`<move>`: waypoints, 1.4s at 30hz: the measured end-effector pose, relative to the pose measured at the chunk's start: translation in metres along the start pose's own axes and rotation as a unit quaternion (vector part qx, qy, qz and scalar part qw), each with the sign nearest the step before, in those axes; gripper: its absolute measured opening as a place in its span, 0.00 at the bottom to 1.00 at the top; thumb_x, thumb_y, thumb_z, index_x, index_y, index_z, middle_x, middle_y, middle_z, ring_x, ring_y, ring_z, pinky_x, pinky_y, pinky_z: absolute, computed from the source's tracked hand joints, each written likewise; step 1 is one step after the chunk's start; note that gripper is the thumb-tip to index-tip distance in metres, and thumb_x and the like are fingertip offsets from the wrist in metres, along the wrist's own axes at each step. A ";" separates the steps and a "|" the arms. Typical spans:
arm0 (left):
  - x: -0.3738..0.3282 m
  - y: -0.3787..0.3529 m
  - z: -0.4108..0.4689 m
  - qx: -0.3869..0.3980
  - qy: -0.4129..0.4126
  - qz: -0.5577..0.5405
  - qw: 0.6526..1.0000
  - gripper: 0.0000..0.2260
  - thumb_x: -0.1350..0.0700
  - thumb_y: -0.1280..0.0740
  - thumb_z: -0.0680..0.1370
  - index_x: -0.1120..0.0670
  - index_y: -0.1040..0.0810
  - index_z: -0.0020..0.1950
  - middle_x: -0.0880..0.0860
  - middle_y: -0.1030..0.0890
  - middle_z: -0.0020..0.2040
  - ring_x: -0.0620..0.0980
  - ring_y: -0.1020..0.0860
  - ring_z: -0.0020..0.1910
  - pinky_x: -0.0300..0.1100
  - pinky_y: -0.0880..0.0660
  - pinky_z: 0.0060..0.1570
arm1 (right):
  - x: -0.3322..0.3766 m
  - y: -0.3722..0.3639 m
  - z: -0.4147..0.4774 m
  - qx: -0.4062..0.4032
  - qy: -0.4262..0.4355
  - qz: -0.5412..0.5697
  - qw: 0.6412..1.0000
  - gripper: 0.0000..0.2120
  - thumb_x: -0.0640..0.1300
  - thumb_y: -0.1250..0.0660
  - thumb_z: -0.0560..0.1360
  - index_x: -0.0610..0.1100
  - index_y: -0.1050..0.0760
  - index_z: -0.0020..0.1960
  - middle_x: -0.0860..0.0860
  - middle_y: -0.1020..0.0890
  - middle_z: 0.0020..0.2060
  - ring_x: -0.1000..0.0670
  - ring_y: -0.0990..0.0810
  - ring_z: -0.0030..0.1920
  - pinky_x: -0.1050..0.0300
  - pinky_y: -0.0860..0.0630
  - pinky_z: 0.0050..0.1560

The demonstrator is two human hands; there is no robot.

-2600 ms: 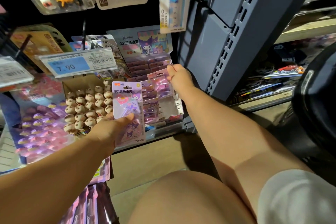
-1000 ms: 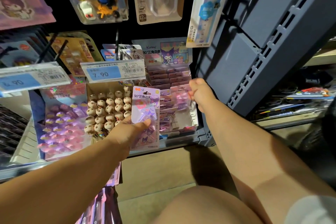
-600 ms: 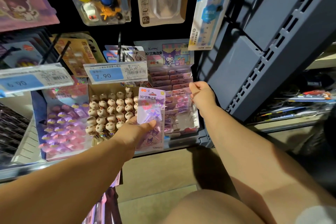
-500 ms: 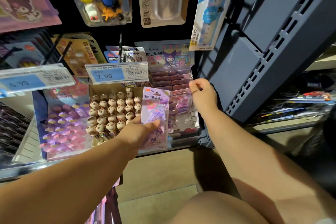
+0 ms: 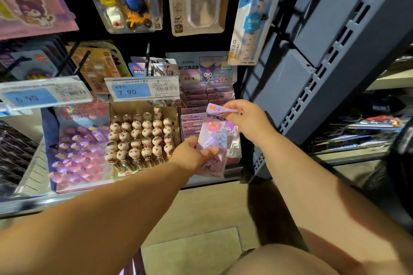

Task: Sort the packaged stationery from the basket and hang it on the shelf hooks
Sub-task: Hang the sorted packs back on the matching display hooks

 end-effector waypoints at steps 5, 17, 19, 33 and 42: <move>-0.011 0.012 0.005 -0.116 -0.092 0.102 0.984 0.14 0.53 0.27 0.75 0.50 0.27 0.57 0.48 0.22 0.46 0.49 0.21 0.43 0.42 0.21 0.43 | 0.003 0.012 -0.002 -0.045 -0.001 0.007 0.999 0.07 0.40 0.35 0.78 0.51 0.22 0.51 0.60 0.23 0.41 0.57 0.25 0.36 0.67 0.24 0.30; -0.016 0.023 0.012 -0.147 -0.072 0.166 0.973 0.12 0.55 0.35 0.80 0.48 0.23 0.63 0.48 0.19 0.56 0.48 0.19 0.46 0.31 0.31 0.28 | 0.014 0.018 -0.014 -0.190 0.052 -0.057 0.979 0.09 0.44 0.37 0.79 0.51 0.20 0.53 0.56 0.25 0.50 0.55 0.26 0.47 0.72 0.33 0.42; -0.014 0.026 0.014 -0.157 -0.065 0.154 0.973 0.09 0.54 0.34 0.80 0.47 0.23 0.59 0.49 0.17 0.52 0.48 0.18 0.42 0.33 0.31 0.28 | 0.015 0.018 -0.016 -0.202 0.064 -0.064 0.975 0.09 0.43 0.37 0.80 0.49 0.19 0.54 0.57 0.26 0.49 0.56 0.28 0.46 0.74 0.37 0.40; -0.024 0.030 0.013 -0.163 -0.057 0.191 0.966 0.03 0.54 0.36 0.80 0.47 0.24 0.53 0.52 0.17 0.45 0.46 0.25 0.32 0.38 0.32 0.28 | -0.012 0.006 0.013 -0.057 -0.002 -0.026 0.998 0.07 0.43 0.40 0.80 0.46 0.23 0.53 0.52 0.23 0.51 0.48 0.21 0.55 0.57 0.28 0.55; -0.023 0.035 0.017 -0.149 -0.050 0.161 0.974 0.04 0.54 0.34 0.79 0.44 0.24 0.47 0.49 0.16 0.41 0.48 0.21 0.34 0.37 0.28 0.30 | -0.020 0.002 0.027 -0.052 -0.030 -0.043 0.997 0.09 0.43 0.40 0.81 0.44 0.23 0.56 0.50 0.23 0.53 0.50 0.24 0.52 0.54 0.28 0.57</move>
Point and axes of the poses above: each hand's wrist, its own z-axis towards the middle knuckle, its own y-axis out of the back of the hand, x = y × z, the point moved 3 cm from there along z, towards the middle knuckle
